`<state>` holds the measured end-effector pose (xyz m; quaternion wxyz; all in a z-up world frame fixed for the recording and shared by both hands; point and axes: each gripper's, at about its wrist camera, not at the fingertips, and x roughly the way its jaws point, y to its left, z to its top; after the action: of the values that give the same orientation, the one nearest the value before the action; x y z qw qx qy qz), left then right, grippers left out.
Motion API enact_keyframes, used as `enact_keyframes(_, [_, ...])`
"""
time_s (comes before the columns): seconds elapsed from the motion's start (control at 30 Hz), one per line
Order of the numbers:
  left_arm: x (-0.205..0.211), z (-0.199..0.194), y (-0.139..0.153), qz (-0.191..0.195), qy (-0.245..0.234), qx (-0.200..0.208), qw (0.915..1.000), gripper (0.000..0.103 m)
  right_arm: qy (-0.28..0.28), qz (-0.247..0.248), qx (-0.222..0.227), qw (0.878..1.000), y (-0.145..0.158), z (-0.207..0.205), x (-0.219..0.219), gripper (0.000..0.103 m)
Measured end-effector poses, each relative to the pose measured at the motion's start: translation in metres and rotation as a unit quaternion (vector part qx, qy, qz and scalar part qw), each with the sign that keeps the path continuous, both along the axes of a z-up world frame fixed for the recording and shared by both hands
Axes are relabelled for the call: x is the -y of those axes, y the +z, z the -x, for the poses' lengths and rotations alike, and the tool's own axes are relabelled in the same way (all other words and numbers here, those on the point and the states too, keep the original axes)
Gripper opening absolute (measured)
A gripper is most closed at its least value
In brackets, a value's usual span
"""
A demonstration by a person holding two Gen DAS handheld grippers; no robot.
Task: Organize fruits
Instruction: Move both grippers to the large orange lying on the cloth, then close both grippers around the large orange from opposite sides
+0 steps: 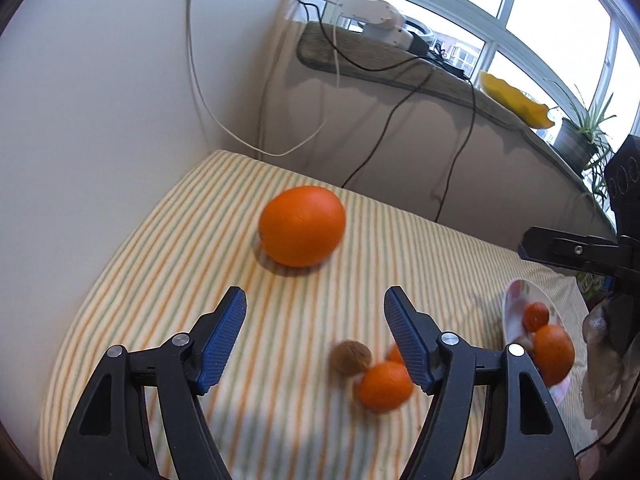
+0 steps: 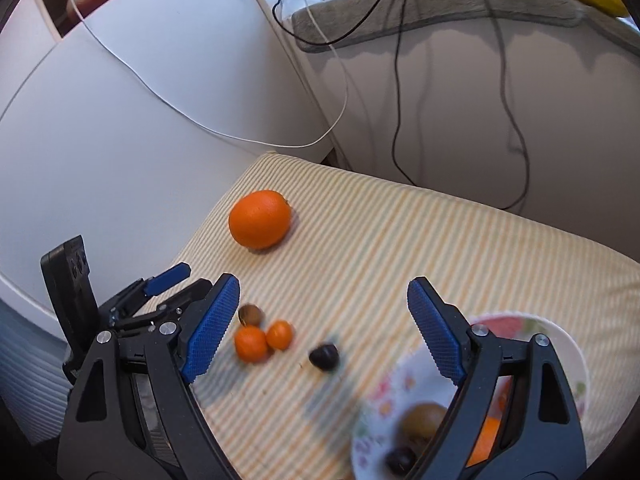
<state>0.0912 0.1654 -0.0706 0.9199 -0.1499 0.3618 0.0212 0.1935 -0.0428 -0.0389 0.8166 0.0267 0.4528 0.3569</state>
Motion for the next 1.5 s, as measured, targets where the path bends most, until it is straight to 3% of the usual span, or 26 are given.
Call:
enact_keyframes(0.77, [-0.035,-0.052,-0.024,0.056,-0.004,-0.014,0.9983,0.072,0.049,0.010,-0.070,0.996,-0.043,-0.066,-0.126,0.088])
enact_keyframes(1.17, [-0.040,-0.066,-0.033,0.085,-0.011,-0.018,0.9961,0.072,0.065,0.001,-0.113,0.991,-0.062,-0.078,-0.142,0.088])
enact_keyframes(1.27, [-0.038,-0.065,-0.034,0.087,-0.022,-0.013,0.9959,0.068,0.069,0.002,-0.118,0.991,-0.067,-0.085,-0.148,0.077])
enact_keyframes(1.3, [-0.037,-0.065,-0.034,0.086,-0.024,-0.012,0.9959,0.063,0.072,0.004,-0.121,0.990,-0.069,-0.084,-0.149,0.076])
enact_keyframes(1.5, [-0.033,-0.062,-0.034,0.069,-0.022,-0.009,0.9973,0.061,0.070,0.004,-0.115,0.991,-0.069,-0.080,-0.148,0.073])
